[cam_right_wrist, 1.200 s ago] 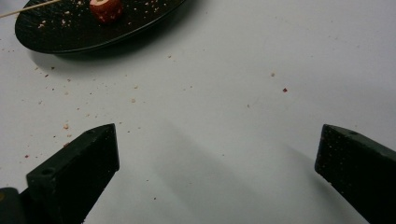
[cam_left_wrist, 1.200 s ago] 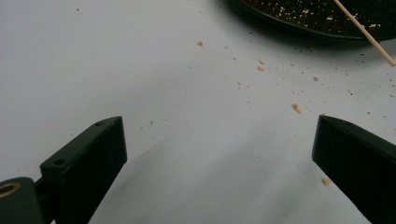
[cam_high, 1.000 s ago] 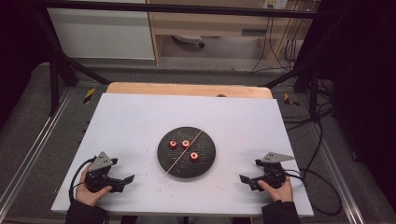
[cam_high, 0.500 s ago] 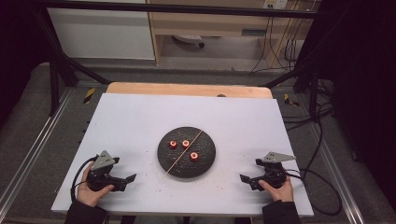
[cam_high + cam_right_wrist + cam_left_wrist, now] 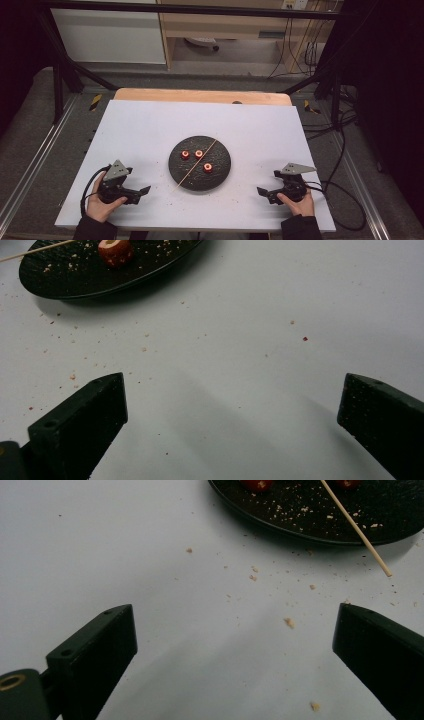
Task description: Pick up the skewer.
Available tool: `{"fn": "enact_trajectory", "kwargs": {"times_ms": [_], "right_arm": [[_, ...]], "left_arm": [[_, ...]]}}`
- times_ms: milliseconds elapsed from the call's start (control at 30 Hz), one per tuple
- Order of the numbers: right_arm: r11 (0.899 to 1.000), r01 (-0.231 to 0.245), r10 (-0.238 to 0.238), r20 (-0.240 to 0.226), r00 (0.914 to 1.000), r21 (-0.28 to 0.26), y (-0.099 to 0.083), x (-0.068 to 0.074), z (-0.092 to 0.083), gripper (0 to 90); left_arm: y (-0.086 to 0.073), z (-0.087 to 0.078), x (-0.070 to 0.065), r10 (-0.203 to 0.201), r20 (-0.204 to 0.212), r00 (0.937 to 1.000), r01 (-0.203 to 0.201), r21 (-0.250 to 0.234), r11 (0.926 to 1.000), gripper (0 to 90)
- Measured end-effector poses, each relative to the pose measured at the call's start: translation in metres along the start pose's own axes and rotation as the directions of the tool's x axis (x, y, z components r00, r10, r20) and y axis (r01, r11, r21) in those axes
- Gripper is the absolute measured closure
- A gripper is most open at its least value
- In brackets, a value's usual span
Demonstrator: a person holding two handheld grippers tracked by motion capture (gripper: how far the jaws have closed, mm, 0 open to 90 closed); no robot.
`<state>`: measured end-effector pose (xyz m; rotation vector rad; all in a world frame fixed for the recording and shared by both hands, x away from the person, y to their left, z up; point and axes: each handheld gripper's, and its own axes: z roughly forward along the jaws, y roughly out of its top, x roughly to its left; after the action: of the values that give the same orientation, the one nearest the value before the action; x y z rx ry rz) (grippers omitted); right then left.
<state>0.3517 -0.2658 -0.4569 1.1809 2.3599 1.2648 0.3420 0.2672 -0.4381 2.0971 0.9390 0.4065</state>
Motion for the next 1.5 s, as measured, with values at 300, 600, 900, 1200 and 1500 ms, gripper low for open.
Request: {"fn": "enact_trajectory", "kwargs": {"times_ms": [300,600,900,1200,1500], "right_arm": [[1.0,0.002,-0.002,0.002,1.0,0.004,0.0,0.0,0.0,0.6],[1.0,-0.001,0.001,0.0,1.0,0.003,0.0,0.0,-0.001,0.6],[1.0,0.0,0.0,0.003,1.0,0.007,0.0,0.0,-0.001,0.6],[1.0,0.001,-0.001,0.005,1.0,0.01,0.0,0.0,-0.001,0.6],[1.0,0.002,-0.002,0.005,1.0,0.01,0.0,0.0,-0.001,0.6]], "left_arm": [[0.014,0.004,-0.009,0.02,-0.001,0.9998,-0.02,0.012,0.9997,3.6],[0.033,0.01,-0.02,0.024,-0.002,0.9997,-0.024,0.016,0.9996,3.6],[0.052,0.017,-0.032,0.034,0.0,0.9994,-0.034,0.03,0.999,3.9],[0.071,0.033,-0.046,0.048,0.013,0.9988,-0.049,0.06,0.997,4.2],[0.082,0.05,-0.056,0.051,0.02,0.9985,-0.053,0.103,0.9932,5.5]]}}
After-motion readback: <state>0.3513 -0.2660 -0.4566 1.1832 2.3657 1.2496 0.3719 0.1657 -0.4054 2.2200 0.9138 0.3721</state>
